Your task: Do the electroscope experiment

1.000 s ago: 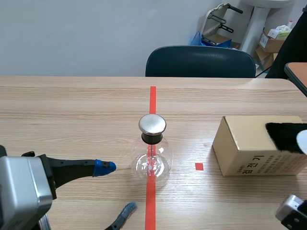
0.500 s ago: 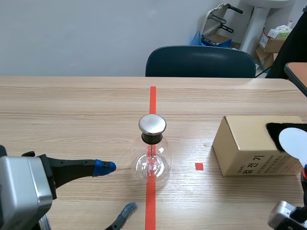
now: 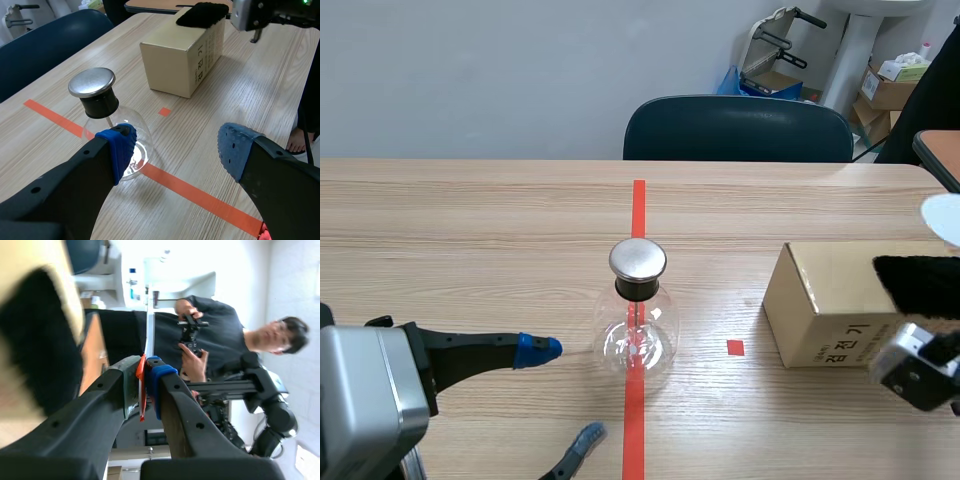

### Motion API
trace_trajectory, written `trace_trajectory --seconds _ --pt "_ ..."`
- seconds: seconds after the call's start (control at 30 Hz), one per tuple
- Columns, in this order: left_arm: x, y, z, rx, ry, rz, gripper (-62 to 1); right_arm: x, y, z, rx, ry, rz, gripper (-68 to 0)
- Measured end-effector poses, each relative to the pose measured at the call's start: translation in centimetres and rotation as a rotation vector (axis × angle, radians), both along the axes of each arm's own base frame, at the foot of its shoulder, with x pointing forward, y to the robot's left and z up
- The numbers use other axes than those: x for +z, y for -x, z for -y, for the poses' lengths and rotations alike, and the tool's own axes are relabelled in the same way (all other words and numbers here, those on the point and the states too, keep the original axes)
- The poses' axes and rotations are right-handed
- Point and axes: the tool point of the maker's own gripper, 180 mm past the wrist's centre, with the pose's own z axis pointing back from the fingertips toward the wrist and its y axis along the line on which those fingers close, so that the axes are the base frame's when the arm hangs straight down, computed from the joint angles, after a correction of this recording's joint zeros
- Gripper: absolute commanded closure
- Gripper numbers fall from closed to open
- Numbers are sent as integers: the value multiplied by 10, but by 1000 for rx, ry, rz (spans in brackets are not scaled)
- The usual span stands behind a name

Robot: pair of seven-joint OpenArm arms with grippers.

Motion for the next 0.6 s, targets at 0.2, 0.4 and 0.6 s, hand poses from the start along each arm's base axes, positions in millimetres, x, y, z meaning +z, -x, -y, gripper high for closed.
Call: trace_trajectory --seconds 0.2,0.4,0.6 --pt "1 -1 0 0 0 5 -288 25 -16 -23 16 -40 65 -10" --pt "-2 -17 -5 11 -21 36 -230 36 -25 -47 57 -32 91 -10" --pt "-31 -30 -14 18 -76 7 -155 32 -28 -71 86 -33 76 -11"
